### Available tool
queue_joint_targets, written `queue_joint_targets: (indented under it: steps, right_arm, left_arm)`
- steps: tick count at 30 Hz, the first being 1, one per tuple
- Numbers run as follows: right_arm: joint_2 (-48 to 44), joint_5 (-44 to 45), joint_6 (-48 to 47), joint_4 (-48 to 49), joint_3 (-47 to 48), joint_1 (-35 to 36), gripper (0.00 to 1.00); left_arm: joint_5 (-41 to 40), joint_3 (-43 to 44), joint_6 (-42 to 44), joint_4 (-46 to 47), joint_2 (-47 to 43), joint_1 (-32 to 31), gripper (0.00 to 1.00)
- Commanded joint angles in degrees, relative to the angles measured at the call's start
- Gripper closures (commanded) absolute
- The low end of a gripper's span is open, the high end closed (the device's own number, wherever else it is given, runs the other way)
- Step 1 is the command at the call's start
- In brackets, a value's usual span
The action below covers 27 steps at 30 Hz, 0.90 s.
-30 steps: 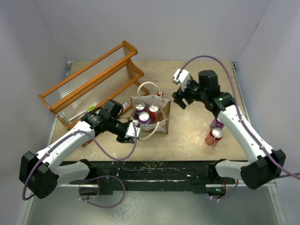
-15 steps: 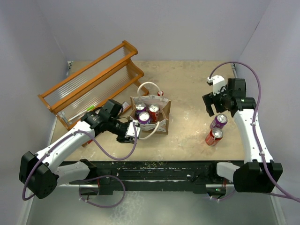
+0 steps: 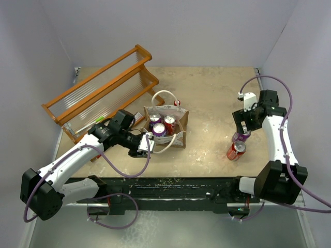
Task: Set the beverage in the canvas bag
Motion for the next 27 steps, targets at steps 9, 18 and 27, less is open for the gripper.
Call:
queue_joint_targets:
  steps: [9,18,27]
  right_arm:
    - [5.03,-3.87,-2.9,2.53,-3.29,-3.13,0.14]
    - [8.03,-6.01,-2.6,4.5,-3.63,-3.48,0.25]
    - [6.04,-8.88,-3.24,2.11,-0.74,-3.6,0.56]
  left_arm:
    - [1.32,0.98,-0.39,0.96,-1.08,0.25,0.51]
    - [0.87,0.93,-0.24,1.05,-0.77,0.29,0.51]
    - [1.01,1.26,-0.4,1.09,-0.42,0.27,0.49]
